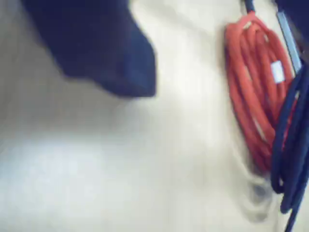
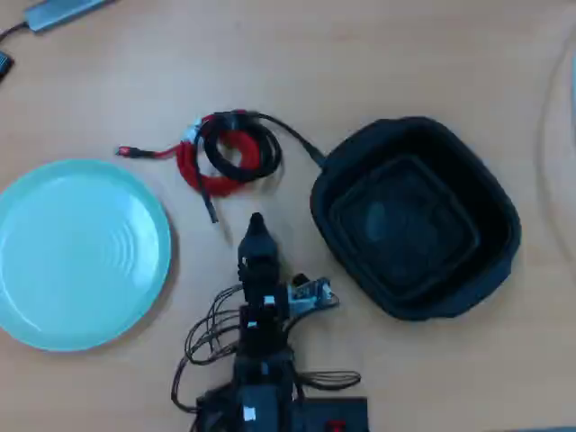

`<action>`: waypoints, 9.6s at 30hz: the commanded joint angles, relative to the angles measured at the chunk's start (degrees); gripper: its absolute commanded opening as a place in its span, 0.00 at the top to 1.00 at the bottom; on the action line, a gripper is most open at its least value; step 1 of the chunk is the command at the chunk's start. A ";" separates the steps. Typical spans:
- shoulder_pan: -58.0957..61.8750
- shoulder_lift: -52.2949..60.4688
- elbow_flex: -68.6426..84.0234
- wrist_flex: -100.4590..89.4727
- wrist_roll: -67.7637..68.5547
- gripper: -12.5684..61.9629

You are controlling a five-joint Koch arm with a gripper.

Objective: Put a black charging cable in a black bowl and put a red charging cable in a green bowl

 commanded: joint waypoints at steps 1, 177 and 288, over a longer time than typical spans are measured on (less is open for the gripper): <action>-7.12 1.05 -60.03 89.38 -12.74 0.36; 39.99 -21.27 -116.89 108.54 1.05 0.92; -39.11 -6.42 -123.22 120.15 10.02 0.92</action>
